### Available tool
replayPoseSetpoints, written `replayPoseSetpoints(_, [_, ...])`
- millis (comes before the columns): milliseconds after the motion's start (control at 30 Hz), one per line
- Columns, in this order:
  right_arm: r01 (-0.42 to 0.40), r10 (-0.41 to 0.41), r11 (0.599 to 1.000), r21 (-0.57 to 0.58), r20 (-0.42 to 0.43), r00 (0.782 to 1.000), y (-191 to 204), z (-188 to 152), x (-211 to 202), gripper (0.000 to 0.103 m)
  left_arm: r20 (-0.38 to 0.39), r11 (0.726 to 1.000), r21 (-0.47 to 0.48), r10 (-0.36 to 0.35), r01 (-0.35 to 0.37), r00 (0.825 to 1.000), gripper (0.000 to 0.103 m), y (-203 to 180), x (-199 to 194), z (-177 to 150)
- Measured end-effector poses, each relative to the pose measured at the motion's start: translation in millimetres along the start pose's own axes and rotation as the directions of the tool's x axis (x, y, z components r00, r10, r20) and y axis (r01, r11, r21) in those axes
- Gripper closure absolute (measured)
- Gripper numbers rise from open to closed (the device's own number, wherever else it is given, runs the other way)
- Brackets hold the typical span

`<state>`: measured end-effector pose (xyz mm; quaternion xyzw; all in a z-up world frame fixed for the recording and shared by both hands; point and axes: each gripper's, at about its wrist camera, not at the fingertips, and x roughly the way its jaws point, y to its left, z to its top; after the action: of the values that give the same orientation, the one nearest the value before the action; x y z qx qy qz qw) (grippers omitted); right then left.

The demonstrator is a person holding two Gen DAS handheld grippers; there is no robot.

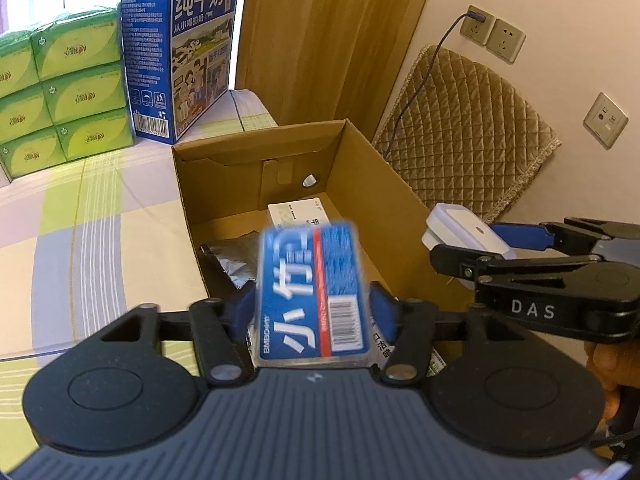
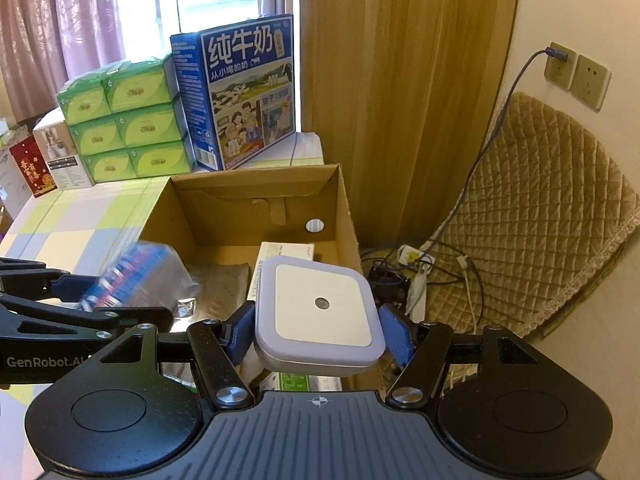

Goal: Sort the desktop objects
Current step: 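Open both tools to drop the blue box and white device into the box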

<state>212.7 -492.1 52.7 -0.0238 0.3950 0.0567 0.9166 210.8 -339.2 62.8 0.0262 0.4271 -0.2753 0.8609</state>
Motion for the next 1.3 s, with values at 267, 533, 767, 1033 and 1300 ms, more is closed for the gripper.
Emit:
replayPoseSetpoints(267, [-0.001, 0.001, 1.0, 0.004, -0.005, 1.0, 0, -2, 2, 0.04, 0.013, 1.0, -0.005, 0.028, -0.028, 1.0, 0.037, 9, -5, -4])
replayPoseSetpoints(533, [-0.011, 0.011, 1.0, -0.005, -0.002, 1.0, 8, -1, 0, 0.04, 0.023, 0.999, 0.006, 0.04, -0.04, 0.999, 0.037, 12, -15, -5])
replayPoseSetpoints(767, [-0.028, 0.028, 1.0, -0.005, -0.007, 1.0, 14, 4, 4, 0.04, 0.026, 0.998, 0.026, 0.051, -0.052, 0.998, 0.036, 15, -20, -8])
replayPoseSetpoints(1033, [-0.045, 0.045, 0.999, -0.011, -0.034, 0.998, 25, 10, 21, 0.04, 0.032, 0.997, 0.034, 0.069, -0.07, 0.997, 0.036, 21, -23, -11])
replayPoseSetpoints(1300, [-0.049, 0.049, 0.999, -0.008, -0.051, 0.998, 30, 19, 39, 0.04, 0.029, 0.997, 0.029, 0.071, -0.071, 0.997, 0.036, 29, -20, -10])
